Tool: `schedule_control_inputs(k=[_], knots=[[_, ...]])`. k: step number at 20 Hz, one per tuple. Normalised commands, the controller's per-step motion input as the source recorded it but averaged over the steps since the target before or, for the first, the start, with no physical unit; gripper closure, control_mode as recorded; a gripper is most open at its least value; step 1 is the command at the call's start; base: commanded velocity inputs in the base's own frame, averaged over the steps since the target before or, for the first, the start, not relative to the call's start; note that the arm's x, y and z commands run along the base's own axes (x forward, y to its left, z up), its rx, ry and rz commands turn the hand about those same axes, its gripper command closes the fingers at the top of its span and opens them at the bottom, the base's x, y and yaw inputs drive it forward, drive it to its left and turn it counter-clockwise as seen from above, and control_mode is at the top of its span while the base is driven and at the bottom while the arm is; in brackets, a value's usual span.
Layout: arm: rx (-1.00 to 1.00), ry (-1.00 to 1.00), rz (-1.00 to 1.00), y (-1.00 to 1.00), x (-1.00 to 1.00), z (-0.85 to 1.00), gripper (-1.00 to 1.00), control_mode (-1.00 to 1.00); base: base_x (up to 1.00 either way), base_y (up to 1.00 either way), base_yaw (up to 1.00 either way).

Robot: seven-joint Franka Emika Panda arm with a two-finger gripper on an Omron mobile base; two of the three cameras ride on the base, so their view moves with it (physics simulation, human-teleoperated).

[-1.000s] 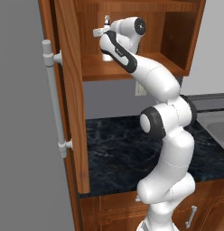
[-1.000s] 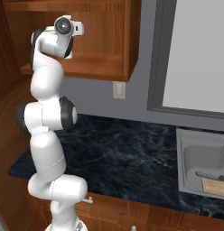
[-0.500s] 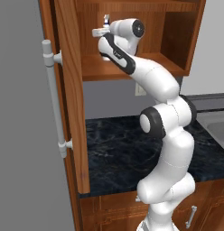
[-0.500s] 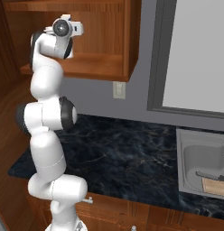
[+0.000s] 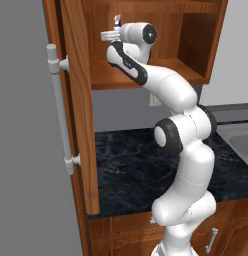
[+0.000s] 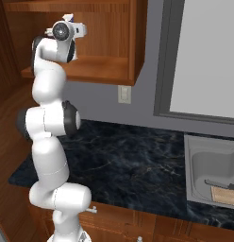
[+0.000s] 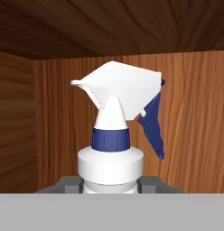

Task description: Move the cutting board and knife to the sink. Then move spray from the cabinet to the counter.

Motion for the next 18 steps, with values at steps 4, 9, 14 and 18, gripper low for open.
schedule_control_inputs(k=[4, 9, 14, 18], knots=[[0.00, 0.00, -0.04, 0.00, 0.00, 0.04, 1.00, -1.00, 0.00, 0.00, 0.00], [0.00, 0.00, -0.03, 0.00, 0.00, 0.10, 1.00, -1.00, 0.00, 0.00, 0.00], [0.00, 0.00, -0.03, 0.00, -0.11, 0.03, 1.00, -1.00, 0.00, 0.00, 0.00], [0.00, 0.00, -0.04, 0.00, -0.24, 0.00, 1.00, -1.00, 0.00, 0.00, 0.00]])
